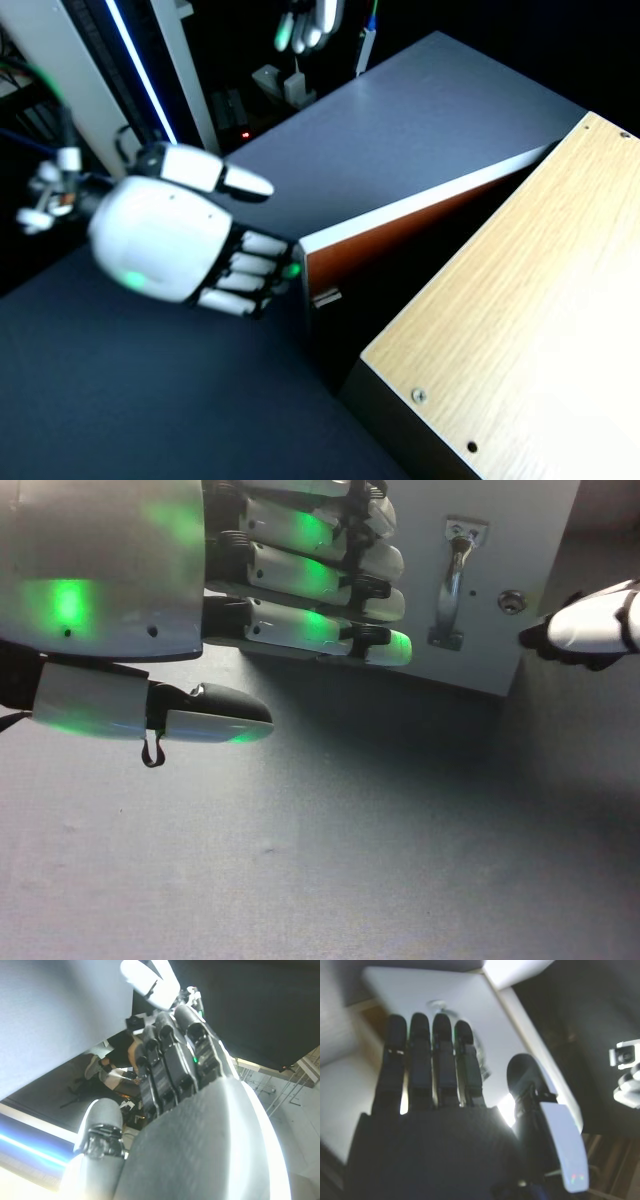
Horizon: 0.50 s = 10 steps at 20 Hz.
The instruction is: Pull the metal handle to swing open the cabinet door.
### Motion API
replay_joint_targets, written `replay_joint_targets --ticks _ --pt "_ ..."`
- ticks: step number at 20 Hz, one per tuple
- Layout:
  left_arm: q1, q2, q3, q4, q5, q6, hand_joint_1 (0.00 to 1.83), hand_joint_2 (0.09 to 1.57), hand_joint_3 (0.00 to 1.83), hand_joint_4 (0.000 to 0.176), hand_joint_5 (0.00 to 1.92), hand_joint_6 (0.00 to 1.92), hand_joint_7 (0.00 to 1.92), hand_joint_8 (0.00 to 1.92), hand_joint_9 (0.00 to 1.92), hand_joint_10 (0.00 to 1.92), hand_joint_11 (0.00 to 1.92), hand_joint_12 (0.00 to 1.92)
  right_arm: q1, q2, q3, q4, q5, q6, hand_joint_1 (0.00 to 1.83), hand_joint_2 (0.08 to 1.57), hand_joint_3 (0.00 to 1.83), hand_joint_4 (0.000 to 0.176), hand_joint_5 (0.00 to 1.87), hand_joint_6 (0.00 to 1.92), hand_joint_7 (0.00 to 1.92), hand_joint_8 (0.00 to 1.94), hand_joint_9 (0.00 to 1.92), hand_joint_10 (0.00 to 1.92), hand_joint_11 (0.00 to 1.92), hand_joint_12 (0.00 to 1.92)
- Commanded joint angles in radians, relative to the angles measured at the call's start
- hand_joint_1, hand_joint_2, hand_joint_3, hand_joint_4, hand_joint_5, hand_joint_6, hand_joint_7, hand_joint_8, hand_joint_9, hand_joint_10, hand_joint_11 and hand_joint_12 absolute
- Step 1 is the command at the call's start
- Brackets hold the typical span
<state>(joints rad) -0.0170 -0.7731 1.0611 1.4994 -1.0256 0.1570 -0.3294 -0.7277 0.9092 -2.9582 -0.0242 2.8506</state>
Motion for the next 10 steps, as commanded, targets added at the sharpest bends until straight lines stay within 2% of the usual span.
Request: replay_joint_targets --ticks 1,10 --pt "-0.01 0.005 0.0 -0.1 -0.025 0.009 0.0 1.57 0.05 0.0 0.44 0.0 0.48 0.0 0.45 0.0 0.1 0.73 0.007 0.011 -0.007 -0.037 -0.097 0.007 0.0 1.57 0.02 0.0 0.42 0.0 0.41 0.0 0.37 0.0 0.0 0.94" --pt "-0.01 0.005 0.001 -0.1 -0.025 0.009 0.0 1.57 0.05 0.0 0.43 0.0 0.47 0.0 0.44 0.0 0.09 0.73 0.007 0.12 -0.034 -0.054 -0.091 -0.097 0.0 1.57 0.03 0.0 0.4 0.0 0.4 0.0 0.36 0.0 0.0 0.93"
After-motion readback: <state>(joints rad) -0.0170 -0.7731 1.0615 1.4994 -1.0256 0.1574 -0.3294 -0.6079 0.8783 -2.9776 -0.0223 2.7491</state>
